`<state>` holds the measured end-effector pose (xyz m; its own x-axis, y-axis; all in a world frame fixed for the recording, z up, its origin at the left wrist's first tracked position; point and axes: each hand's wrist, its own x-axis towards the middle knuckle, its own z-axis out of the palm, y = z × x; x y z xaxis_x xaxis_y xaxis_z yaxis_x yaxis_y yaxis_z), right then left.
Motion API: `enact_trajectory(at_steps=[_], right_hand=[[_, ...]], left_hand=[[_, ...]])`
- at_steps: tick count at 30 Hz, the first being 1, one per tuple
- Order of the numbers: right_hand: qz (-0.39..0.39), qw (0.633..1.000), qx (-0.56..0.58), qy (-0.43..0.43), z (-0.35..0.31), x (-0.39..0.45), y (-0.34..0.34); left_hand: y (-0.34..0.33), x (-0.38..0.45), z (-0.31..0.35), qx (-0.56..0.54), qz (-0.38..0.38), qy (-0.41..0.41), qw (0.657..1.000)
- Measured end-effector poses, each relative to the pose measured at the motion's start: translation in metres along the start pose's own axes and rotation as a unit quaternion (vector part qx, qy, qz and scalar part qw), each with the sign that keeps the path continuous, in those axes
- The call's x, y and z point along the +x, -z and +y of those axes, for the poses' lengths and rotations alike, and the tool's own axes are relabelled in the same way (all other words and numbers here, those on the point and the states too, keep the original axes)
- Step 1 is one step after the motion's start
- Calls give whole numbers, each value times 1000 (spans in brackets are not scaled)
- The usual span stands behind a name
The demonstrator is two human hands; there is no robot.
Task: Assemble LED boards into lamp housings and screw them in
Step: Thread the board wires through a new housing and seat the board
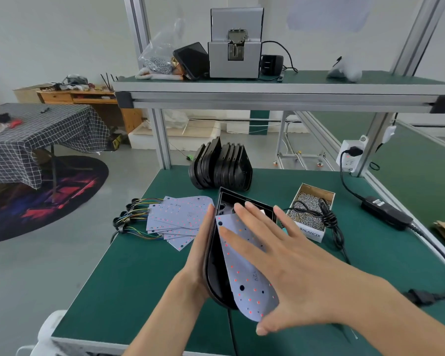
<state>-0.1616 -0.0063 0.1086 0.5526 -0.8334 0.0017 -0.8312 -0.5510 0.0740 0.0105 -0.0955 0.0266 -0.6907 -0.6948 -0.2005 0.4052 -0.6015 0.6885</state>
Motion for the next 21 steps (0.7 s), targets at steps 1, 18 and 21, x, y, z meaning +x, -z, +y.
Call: enact_trajectory(at_steps=[1,18,21], right_hand=[[2,1000,-2,-1,0,1,0],[58,995,37,-72,-11,4,-3],[56,994,24,-92,-12,6,-5]], left_hand=[[-2,-2,2,-5,-2,-8,1000],[-10,-3,-6,11,7,8,1000],[-9,-1,-8,17,20,6,1000]])
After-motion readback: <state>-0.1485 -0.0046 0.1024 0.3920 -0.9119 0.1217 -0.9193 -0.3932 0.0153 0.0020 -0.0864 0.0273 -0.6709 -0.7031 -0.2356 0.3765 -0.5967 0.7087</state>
